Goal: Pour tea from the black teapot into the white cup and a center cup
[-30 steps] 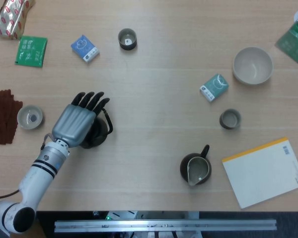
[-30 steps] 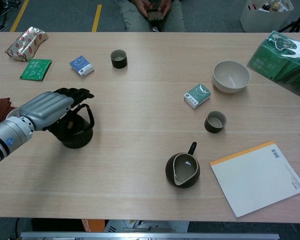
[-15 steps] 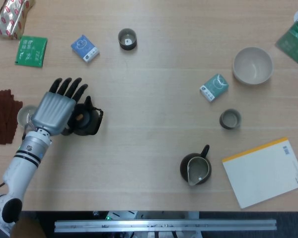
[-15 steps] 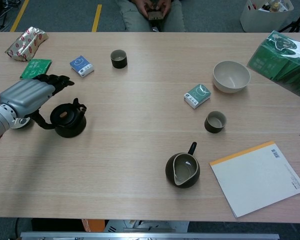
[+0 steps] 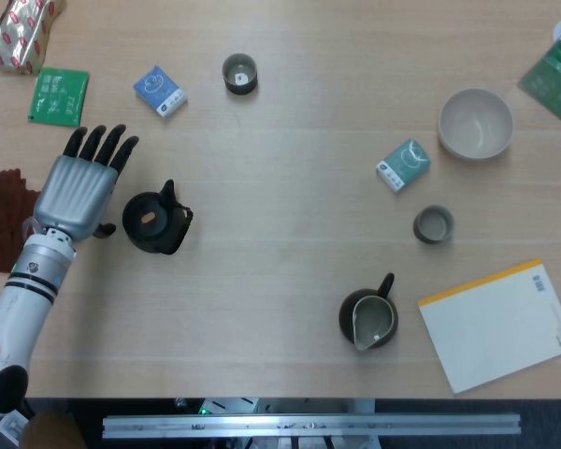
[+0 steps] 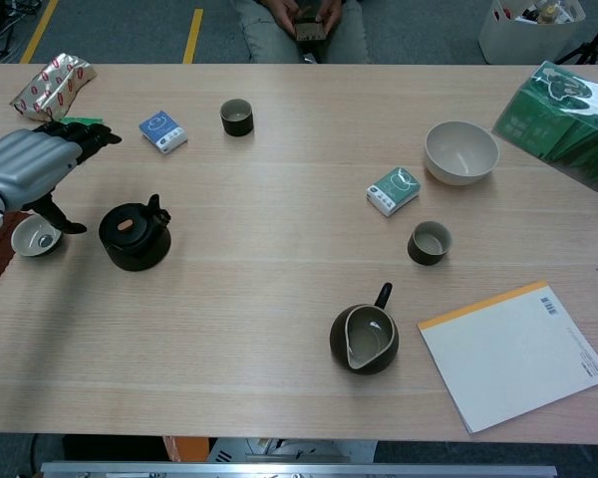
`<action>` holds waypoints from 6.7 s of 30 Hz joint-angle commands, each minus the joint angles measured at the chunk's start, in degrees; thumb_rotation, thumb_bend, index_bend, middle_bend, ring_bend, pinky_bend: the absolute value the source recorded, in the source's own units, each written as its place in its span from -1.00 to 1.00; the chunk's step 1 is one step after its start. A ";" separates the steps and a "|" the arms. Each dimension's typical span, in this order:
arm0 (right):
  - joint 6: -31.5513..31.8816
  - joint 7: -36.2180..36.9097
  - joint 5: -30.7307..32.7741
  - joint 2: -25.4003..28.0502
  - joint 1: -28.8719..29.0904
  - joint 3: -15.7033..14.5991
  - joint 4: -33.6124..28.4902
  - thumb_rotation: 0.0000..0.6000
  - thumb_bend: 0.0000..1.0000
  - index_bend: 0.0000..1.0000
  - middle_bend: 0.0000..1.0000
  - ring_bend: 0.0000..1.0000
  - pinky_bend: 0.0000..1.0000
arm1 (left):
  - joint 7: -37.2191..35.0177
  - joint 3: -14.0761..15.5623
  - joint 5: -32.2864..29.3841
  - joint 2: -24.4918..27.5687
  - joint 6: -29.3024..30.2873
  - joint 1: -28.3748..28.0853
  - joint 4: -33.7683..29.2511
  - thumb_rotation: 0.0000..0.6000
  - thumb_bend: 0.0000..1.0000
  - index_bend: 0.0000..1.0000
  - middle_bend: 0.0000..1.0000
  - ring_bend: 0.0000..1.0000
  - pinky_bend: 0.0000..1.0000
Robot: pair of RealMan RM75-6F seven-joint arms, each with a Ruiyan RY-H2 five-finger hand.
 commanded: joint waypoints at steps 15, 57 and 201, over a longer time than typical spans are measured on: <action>-0.75 1.80 0.63 -0.76 0.11 0.08 2.01 1.00 -1.00 -0.11 -0.23 -0.41 -0.25 | -2.95 -0.99 -4.37 5.49 -4.55 -1.71 -14.79 0.51 -0.85 -0.81 -1.00 -1.00 -0.85; 0.39 1.75 0.27 -0.73 -0.85 -0.06 1.72 1.00 -1.00 -0.11 -0.23 -0.41 -0.25 | 6.45 8.45 -0.17 5.47 -1.54 -1.20 -14.85 0.16 -0.84 -0.44 -0.55 -1.00 -0.90; -1.32 4.48 0.89 1.05 2.25 1.51 2.32 1.00 -1.00 -0.11 -0.23 -0.41 -0.25 | 12.40 7.68 -0.52 4.06 8.08 12.20 -15.96 1.00 -0.85 -0.25 -0.12 -0.31 -0.90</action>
